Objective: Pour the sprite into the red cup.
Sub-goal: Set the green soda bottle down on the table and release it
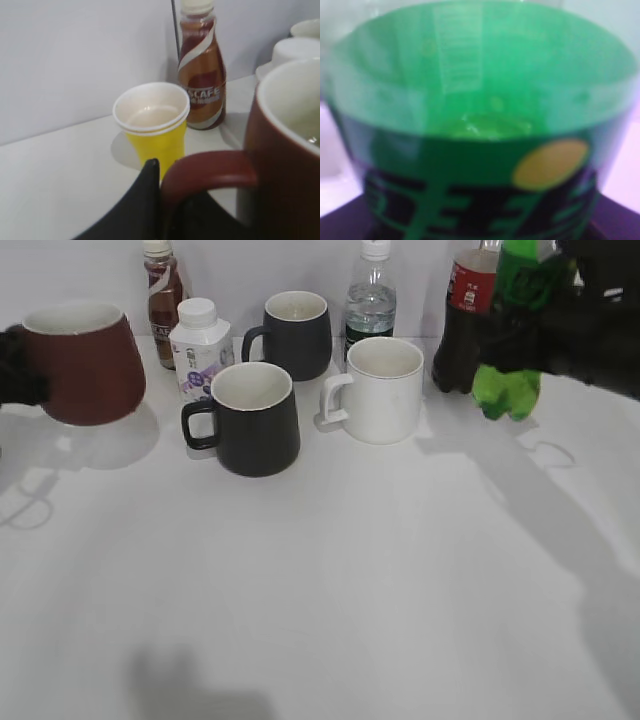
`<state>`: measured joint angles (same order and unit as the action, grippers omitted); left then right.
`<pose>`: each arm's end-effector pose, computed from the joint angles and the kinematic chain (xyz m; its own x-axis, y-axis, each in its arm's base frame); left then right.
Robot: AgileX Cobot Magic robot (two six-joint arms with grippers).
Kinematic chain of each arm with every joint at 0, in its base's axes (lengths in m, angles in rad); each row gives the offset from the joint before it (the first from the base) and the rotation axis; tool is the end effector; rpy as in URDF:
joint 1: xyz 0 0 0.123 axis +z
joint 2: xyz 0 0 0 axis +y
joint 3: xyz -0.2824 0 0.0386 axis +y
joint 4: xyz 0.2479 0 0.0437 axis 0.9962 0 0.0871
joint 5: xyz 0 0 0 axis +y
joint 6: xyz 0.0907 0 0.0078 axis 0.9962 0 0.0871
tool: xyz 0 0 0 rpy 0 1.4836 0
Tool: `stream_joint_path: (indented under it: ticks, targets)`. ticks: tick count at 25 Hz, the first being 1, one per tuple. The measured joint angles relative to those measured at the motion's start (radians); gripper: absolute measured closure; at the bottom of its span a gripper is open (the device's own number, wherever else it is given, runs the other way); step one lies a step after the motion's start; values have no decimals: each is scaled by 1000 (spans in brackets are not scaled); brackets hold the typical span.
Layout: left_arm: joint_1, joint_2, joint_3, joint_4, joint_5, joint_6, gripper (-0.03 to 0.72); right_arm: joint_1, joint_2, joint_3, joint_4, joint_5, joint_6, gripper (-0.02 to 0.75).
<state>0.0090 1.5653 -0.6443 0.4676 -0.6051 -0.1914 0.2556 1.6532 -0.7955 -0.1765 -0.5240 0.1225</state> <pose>0.3066 -0.0205 0.2102 -0.2236 0.1921 -0.9556 0.2885 0.9495 0.1234 0.3315 0.0949 0.2195 -0.2320 -0.0923 -0.9683 -0.3414 0.9399 -0.0077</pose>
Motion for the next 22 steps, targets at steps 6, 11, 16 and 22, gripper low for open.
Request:
stream_joint_path:
  ticks: [6, 11, 16, 22]
  targets:
    - [0, 156, 0, -110, -162, 94, 639, 0, 38, 16, 92, -38, -98, 309]
    - [0, 269, -3, -132, -284, 174, 639, 0, 83, 16, 100, -58, -123, 309]
    - [0, 358, -4, -185, -401, 224, 639, 0, 84, 16, 101, -77, -123, 309]
    - [0, 413, -6, -206, -486, 227, 639, 0, 84, 16, 101, -81, -123, 309]
